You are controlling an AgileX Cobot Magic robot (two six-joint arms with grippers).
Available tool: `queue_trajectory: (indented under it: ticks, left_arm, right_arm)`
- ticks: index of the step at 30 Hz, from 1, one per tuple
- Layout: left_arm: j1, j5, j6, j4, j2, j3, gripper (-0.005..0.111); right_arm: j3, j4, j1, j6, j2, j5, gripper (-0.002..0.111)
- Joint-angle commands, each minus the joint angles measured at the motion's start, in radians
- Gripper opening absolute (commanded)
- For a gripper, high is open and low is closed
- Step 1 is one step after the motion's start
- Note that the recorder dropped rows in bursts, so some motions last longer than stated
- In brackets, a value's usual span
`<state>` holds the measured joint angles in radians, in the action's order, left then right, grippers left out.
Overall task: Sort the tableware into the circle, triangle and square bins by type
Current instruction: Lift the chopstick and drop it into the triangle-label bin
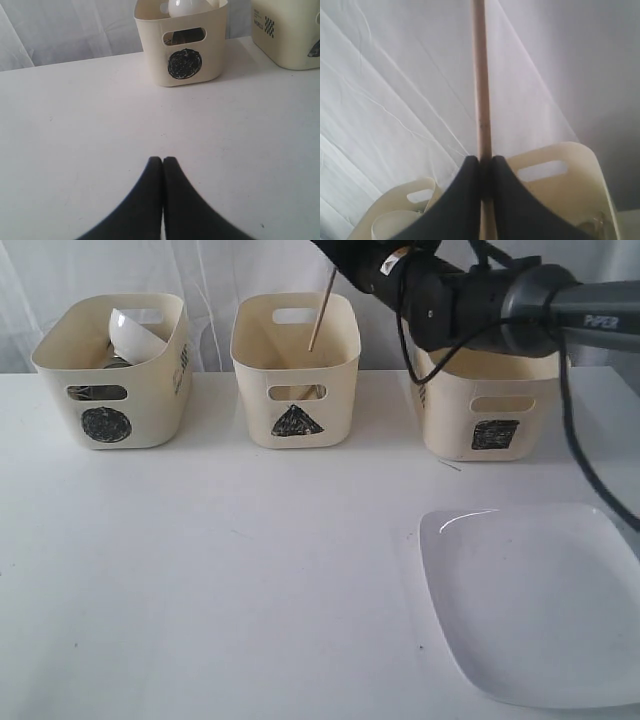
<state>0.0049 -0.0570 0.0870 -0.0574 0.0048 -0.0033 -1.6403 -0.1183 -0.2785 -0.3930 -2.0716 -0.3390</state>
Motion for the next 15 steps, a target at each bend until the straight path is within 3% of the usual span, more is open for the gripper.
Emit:
queue_trajectory:
  ticks: [1,4,6,9,12,15]
  left_arm:
    - [0.004,0.003,-0.001,-0.002,-0.005,0.003,0.0]
    - [0.004,0.003,-0.001,-0.002,-0.005,0.003,0.0]
    - [0.004,0.003,-0.001,-0.002,-0.005,0.003,0.0]
    - [0.004,0.003,-0.001,-0.002,-0.005,0.003,0.0]
    - [0.004,0.003,-0.001,-0.002,-0.005,0.003,0.0]
    - [0.004,0.003,-0.001,-0.002,-0.005,0.003,0.0]
  right_arm:
    - [-0.129,0.057,0.01,-0.037,-0.112,-0.012,0.001]
    - [-0.174,0.087,0.01,-0.048,-0.161,0.008,0.014]
    - [-0.18,0.09,0.01,-0.066,-0.172,0.019,0.032]
    - [-0.18,0.101,0.01,-0.061,-0.163,0.083,0.049]
    - [-0.164,0.139,0.01,-0.013,-0.122,0.236,0.045]
    - [-0.081,0.159,0.01,0.082,-0.04,0.273,0.04]
